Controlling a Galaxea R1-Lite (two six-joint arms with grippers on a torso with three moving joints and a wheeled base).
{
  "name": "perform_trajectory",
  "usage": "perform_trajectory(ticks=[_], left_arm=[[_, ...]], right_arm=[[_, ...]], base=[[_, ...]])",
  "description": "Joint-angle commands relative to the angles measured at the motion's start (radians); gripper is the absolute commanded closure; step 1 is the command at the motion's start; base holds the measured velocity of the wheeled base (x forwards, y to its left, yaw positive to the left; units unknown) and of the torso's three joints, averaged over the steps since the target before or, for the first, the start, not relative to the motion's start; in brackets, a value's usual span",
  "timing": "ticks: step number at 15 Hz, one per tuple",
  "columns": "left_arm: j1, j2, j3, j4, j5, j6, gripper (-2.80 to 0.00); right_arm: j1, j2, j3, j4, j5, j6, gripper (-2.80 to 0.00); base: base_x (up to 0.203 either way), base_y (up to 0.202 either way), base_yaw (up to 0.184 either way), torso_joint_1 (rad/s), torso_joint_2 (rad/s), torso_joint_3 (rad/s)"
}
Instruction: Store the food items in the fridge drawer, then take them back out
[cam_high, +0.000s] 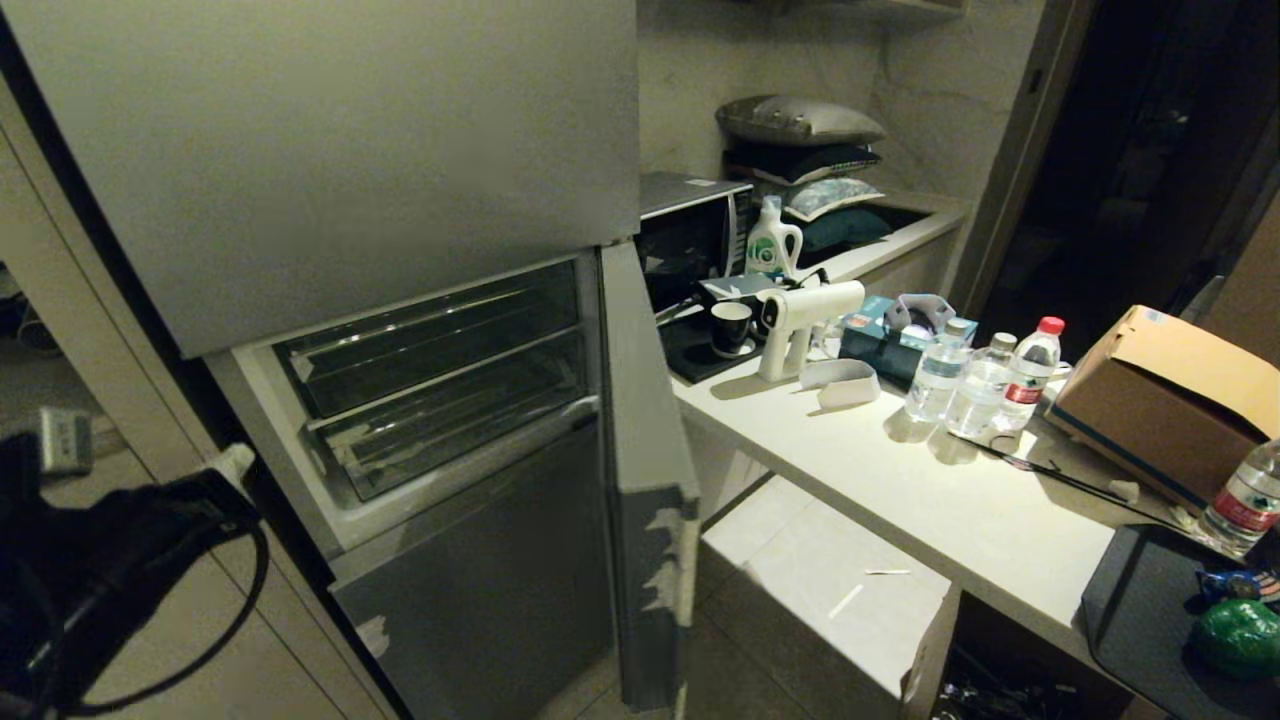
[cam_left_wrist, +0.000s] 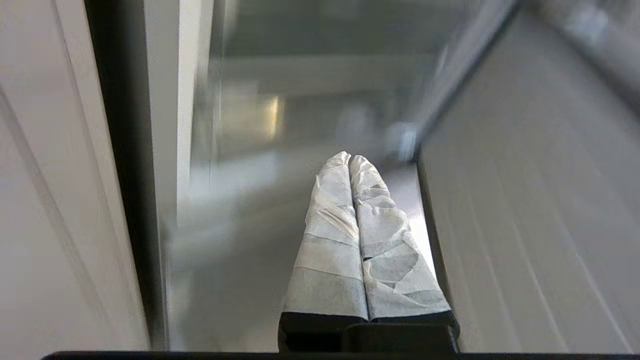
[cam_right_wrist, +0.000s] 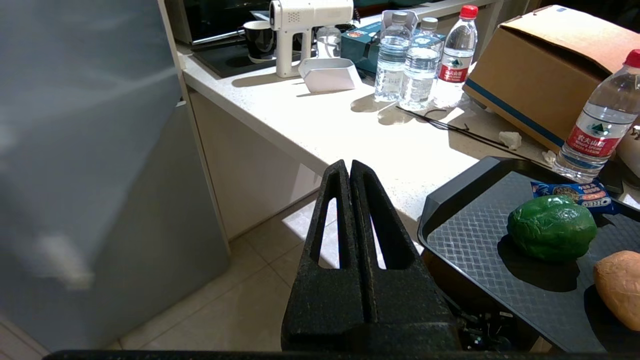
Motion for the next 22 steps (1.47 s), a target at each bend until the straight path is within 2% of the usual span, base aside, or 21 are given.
perform_trajectory(ticks=[1, 2, 4, 7, 11, 12, 14, 17, 18, 20, 22], left_arm=[[-0.010, -0.142, -0.119, 0.030, 0.004, 0.063, 0.00], [-0.029, -0.218, -0.158, 0.107, 0.005, 0.083, 0.00], [-0.078, -0.394, -0.217, 0.368, 0.006, 0.103, 0.00], [-0.154, -0.681, -0.254, 0.825, 0.006, 0.130, 0.00], [-0.194, -1.015, -0.251, 1.466, 0.003, 0.227, 0.00], [-0.199, -1.074, -0.231, 1.558, 0.004, 0.253, 0.00], [-0.202, -1.166, -0.125, 1.612, 0.009, 0.303, 0.00], [-0.201, -1.321, 0.022, 1.631, 0.020, 0.357, 0.00], [-0.199, -1.358, 0.078, 1.626, 0.042, 0.371, 0.00], [-0.196, -1.371, 0.096, 1.608, 0.144, 0.359, 0.00], [-0.171, -1.360, 0.091, 1.620, 0.161, 0.361, 0.00]], right_arm=[[0.000, 0.000, 0.031, -0.001, 0.000, 0.001, 0.00], [0.000, 0.000, 0.031, -0.001, 0.000, 0.001, 0.00], [0.000, 0.000, 0.031, -0.001, 0.000, 0.001, 0.00], [0.000, 0.000, 0.031, -0.001, 0.000, 0.002, 0.00], [0.000, 0.000, 0.031, -0.001, 0.000, 0.001, 0.00], [0.000, 0.000, 0.031, -0.001, 0.000, 0.002, 0.00], [0.000, 0.000, 0.031, -0.001, 0.000, 0.003, 0.00], [0.000, 0.000, 0.031, -0.001, 0.000, 0.003, 0.00], [0.000, 0.000, 0.031, -0.001, 0.000, 0.003, 0.00], [0.000, 0.000, 0.031, -0.001, 0.000, 0.003, 0.00], [0.000, 0.000, 0.031, -0.001, 0.000, 0.002, 0.00]], base=[[0.000, 0.000, 0.000, 0.000, 0.00, 0.000], [0.000, 0.000, 0.000, 0.000, 0.00, 0.000], [0.000, 0.000, 0.000, 0.000, 0.00, 0.000], [0.000, 0.000, 0.000, 0.000, 0.00, 0.000], [0.000, 0.000, 0.000, 0.000, 0.00, 0.000], [0.000, 0.000, 0.000, 0.000, 0.00, 0.000], [0.000, 0.000, 0.000, 0.000, 0.00, 0.000], [0.000, 0.000, 0.000, 0.000, 0.00, 0.000], [0.000, 0.000, 0.000, 0.000, 0.00, 0.000], [0.000, 0.000, 0.000, 0.000, 0.00, 0.000], [0.000, 0.000, 0.000, 0.000, 0.00, 0.000]])
